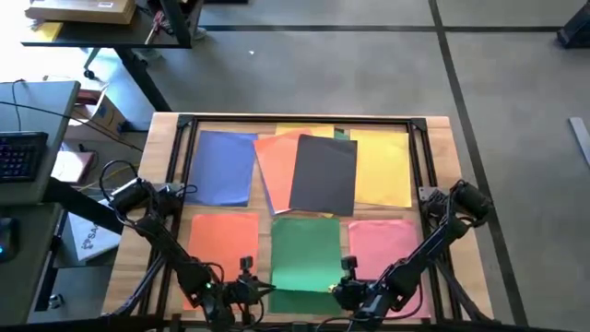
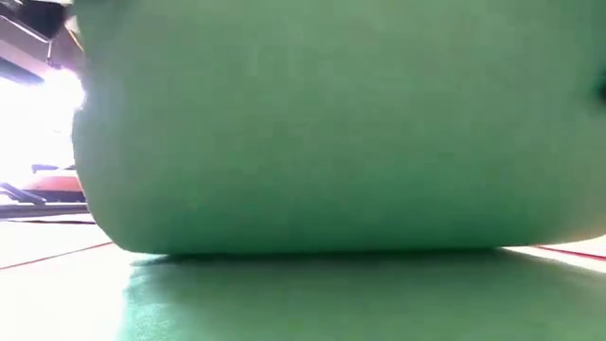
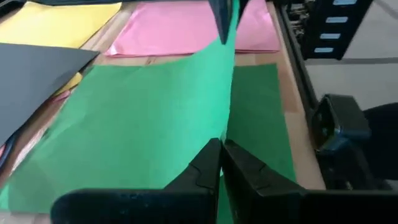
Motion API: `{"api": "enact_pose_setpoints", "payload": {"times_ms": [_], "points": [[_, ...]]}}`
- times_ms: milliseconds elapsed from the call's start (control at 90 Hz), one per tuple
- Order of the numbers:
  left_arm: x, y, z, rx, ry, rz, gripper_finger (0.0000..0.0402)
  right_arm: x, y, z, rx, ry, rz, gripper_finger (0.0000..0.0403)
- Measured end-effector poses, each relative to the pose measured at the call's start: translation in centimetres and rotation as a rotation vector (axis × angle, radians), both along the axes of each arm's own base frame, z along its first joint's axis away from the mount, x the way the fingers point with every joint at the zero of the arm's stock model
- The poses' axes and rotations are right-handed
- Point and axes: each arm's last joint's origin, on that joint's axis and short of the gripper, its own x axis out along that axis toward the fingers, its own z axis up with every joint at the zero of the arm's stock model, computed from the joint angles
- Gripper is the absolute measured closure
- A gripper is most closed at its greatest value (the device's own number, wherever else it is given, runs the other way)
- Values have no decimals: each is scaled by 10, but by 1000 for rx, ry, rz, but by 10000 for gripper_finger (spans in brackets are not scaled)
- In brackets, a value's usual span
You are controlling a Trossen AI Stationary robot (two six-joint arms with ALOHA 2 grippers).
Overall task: Organize paper
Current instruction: Stack the green paper under the black paper on the bottom green paper
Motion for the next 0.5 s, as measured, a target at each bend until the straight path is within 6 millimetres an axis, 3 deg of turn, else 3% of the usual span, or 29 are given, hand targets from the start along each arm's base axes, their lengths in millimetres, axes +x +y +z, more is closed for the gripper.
{"api": "enact_pose_setpoints", "payload": {"times_ms": [211,500], "points": [[-4,-1,-1,7,14,-8,402,-1,2,0,40,25,4,392],[-4,-2,-2,-78,19,16,402,-4,1,-2,74,73,-18,306]]}}
